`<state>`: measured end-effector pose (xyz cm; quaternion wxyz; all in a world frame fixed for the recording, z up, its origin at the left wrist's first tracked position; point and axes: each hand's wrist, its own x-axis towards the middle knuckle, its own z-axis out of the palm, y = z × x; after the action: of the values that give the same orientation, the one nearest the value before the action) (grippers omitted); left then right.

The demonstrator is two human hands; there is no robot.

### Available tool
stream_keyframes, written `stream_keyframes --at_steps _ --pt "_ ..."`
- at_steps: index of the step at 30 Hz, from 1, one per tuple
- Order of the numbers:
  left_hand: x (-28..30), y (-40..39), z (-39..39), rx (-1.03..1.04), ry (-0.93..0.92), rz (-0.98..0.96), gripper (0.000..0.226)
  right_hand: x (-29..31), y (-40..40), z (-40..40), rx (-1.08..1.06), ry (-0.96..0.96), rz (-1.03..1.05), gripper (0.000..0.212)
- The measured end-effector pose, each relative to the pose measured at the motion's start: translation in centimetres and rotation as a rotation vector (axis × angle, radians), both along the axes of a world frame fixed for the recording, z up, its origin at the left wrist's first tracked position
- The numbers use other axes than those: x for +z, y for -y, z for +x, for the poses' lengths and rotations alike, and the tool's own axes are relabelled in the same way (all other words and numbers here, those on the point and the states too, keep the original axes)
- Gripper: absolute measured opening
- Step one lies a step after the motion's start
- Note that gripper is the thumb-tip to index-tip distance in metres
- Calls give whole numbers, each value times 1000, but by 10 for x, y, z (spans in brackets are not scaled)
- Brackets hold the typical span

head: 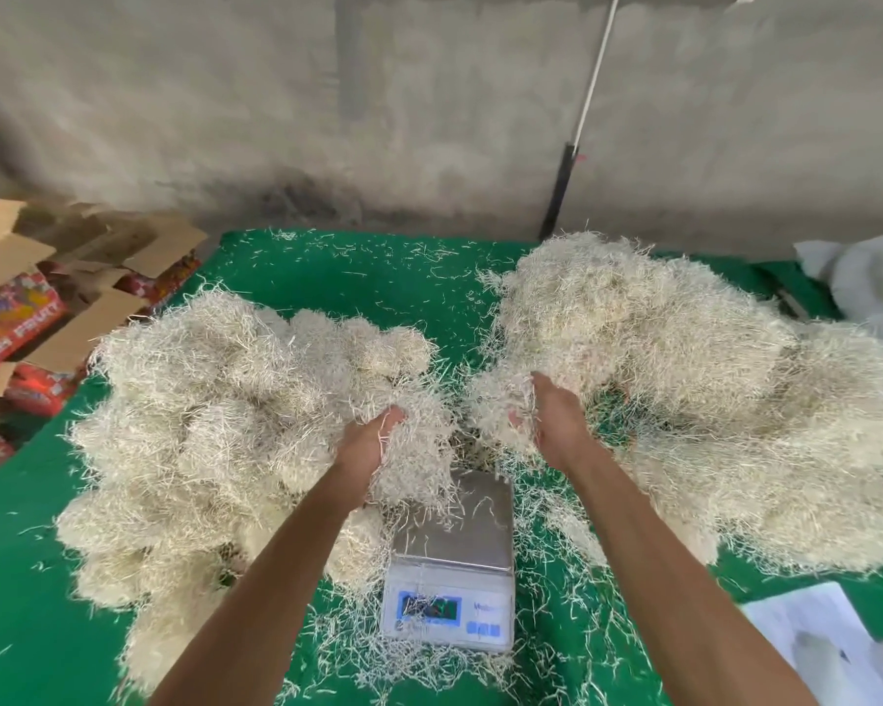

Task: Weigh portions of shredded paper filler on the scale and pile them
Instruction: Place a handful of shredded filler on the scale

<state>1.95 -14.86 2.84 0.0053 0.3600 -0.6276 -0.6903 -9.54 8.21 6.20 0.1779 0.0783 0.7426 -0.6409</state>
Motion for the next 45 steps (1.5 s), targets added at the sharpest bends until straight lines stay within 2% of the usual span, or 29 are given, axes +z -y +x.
stream_keyframes --at_steps 3,5,7,9,10,13,15,16,17,19,21,22,25,28,32,35,39,41,45 --pt "-11 -3 -16 116 45 2 92 -4 -14 -17 21 71 58 59" --pt "-16 -3 -20 160 82 29 85 0 -30 -37 -21 19 21 53" --pt "-23 -6 -24 173 95 49 82 2 -49 -59 -134 -13 -192 54" --pt "-26 -14 -27 146 99 63 81 -2 -63 -69 -183 62 -453 57" --pt "-26 -18 -29 135 106 54 79 -6 -65 -71 -189 63 -368 63" --pt "-19 -30 -37 107 143 6 69 -38 -66 -63 -14 -95 522 72" --pt "-19 -36 -41 52 146 41 61 -54 -63 -51 91 -182 721 53" --pt "-20 -41 -41 21 141 68 62 -60 -60 -45 150 -214 736 37" --pt "-19 -46 -40 -19 132 82 64 -65 -58 -38 197 -220 714 30" --pt "-19 -56 -31 -158 130 -24 64 -76 -53 -25 228 -230 645 40" --pt "-22 -59 -16 -305 168 -264 66 -80 -51 -8 228 -238 630 39" --pt "-26 -58 -8 -346 195 -319 68 -81 -50 -2 241 -239 639 37" --pt "-42 -43 15 -445 298 -470 85 -84 -48 9 258 -245 654 37" --pt "-51 -28 36 -495 281 -621 68 -85 -41 21 259 -259 650 40" --pt "-49 -14 56 -508 305 -420 59 -92 -30 43 265 -230 622 41" --pt "-47 -10 71 -629 291 -321 71 -100 -26 58 267 -205 618 38" --pt "-53 -7 82 -399 88 -432 52 -103 -22 73 285 -209 613 38" --pt "-59 -7 85 -289 -8 -397 40 -103 -20 81 307 -239 672 31" --pt "-68 -5 90 -244 -90 -344 31 -99 -13 92 350 -319 775 26"
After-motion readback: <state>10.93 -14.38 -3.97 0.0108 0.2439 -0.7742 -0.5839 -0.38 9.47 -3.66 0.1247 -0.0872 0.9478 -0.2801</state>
